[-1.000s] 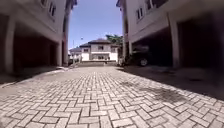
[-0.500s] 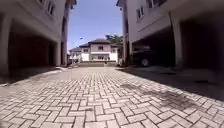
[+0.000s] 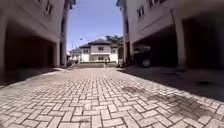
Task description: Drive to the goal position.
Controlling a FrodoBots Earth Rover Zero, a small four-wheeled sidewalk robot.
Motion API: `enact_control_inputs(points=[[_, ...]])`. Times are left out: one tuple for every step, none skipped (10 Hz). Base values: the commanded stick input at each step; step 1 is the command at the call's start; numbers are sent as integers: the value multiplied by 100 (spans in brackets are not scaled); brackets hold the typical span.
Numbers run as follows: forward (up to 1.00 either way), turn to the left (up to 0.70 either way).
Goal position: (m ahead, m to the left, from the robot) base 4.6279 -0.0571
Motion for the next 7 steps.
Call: enact_control_inputs(points=[[50,0],[50,0],[50,0],[50,0],[50,0],[50,0],[50,0]])
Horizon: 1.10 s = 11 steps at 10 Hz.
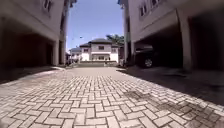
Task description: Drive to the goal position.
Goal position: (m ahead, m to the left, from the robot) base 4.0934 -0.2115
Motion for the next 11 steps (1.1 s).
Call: enact_control_inputs(points=[[50,0],[50,0],[50,0],[50,0],[50,0],[50,0],[50,0],[50,0],[50,0],[50,0],[50,0]])
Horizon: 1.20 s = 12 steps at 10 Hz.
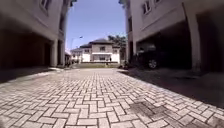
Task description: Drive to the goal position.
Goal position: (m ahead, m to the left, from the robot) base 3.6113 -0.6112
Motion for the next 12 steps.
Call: enact_control_inputs(points=[[50,0],[50,0],[50,7],[50,50],[50,50],[50,30],[50,8],[50,0],[50,0],[50,0],[50,0],[50,0]])
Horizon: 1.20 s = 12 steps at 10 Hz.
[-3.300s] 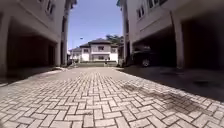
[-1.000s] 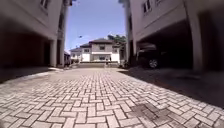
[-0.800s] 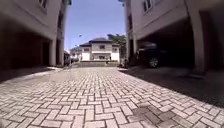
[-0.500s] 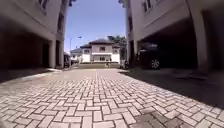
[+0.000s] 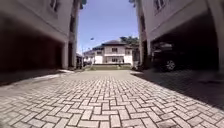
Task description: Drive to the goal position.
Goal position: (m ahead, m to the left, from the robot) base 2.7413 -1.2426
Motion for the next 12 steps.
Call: enact_control_inputs(points=[[50,0],[50,0],[50,0],[50,0],[50,0],[50,0],[50,0],[50,0],[50,0],[50,0],[50,0],[50,0]])
